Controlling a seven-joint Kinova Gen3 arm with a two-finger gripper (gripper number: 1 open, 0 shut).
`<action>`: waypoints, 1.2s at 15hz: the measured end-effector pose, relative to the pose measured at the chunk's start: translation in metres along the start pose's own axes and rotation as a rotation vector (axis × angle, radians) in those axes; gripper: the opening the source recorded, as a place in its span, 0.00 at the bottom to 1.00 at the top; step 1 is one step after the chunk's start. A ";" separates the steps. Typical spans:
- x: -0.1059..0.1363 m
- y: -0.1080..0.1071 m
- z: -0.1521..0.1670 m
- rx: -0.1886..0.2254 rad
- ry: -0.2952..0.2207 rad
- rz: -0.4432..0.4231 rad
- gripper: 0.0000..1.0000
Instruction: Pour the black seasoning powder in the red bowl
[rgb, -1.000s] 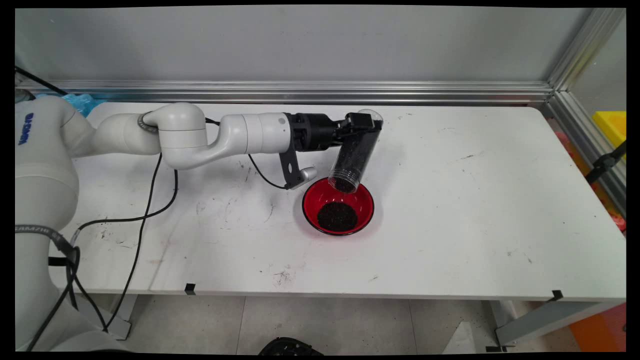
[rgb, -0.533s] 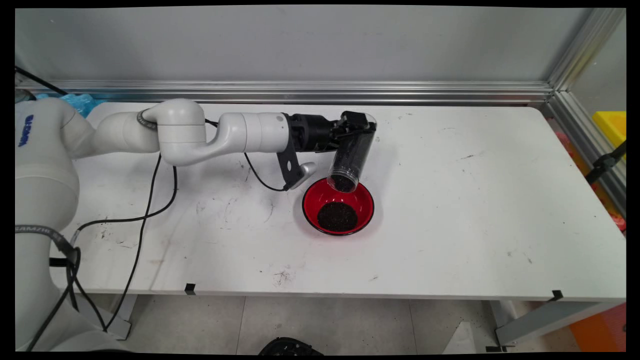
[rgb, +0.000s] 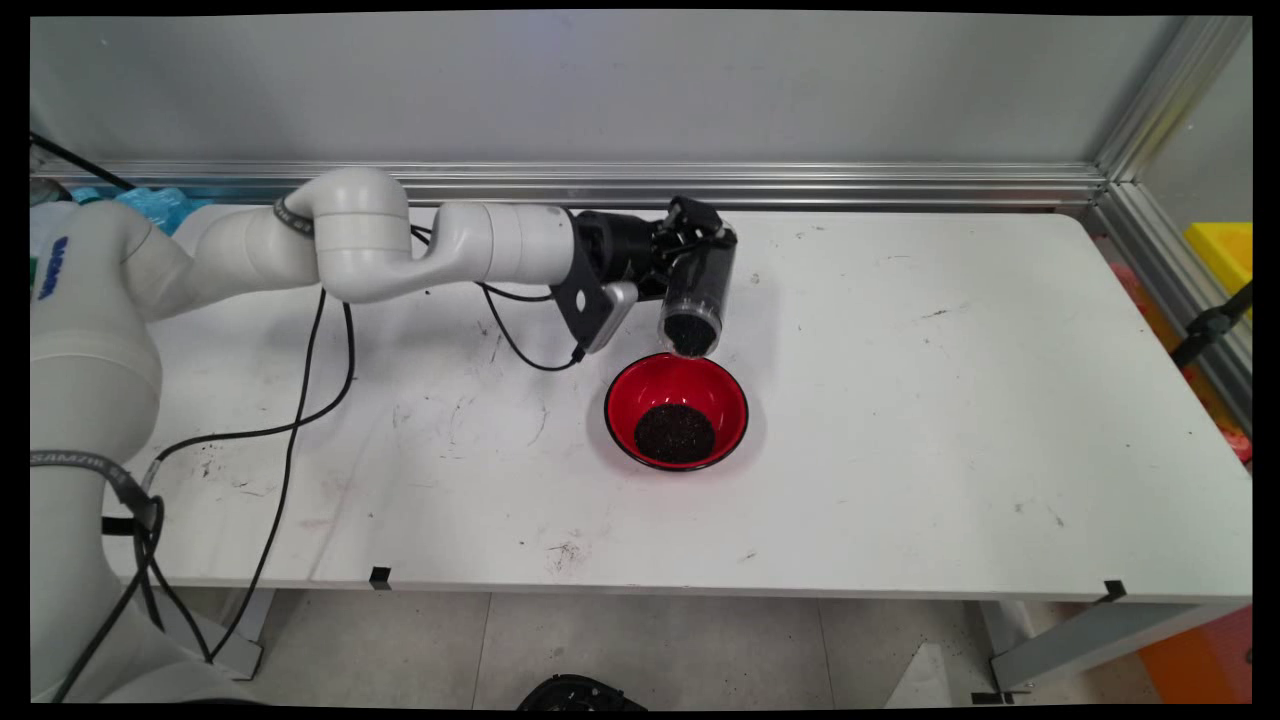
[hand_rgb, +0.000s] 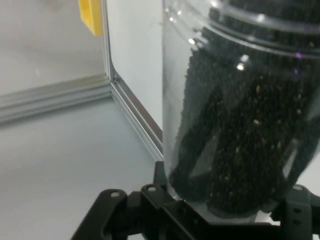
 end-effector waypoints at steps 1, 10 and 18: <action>-0.003 -0.003 -0.001 -0.003 -0.002 -0.034 0.00; -0.032 -0.029 -0.016 -0.037 -0.017 -0.355 0.00; -0.055 -0.044 -0.035 -0.111 -0.022 -0.655 0.00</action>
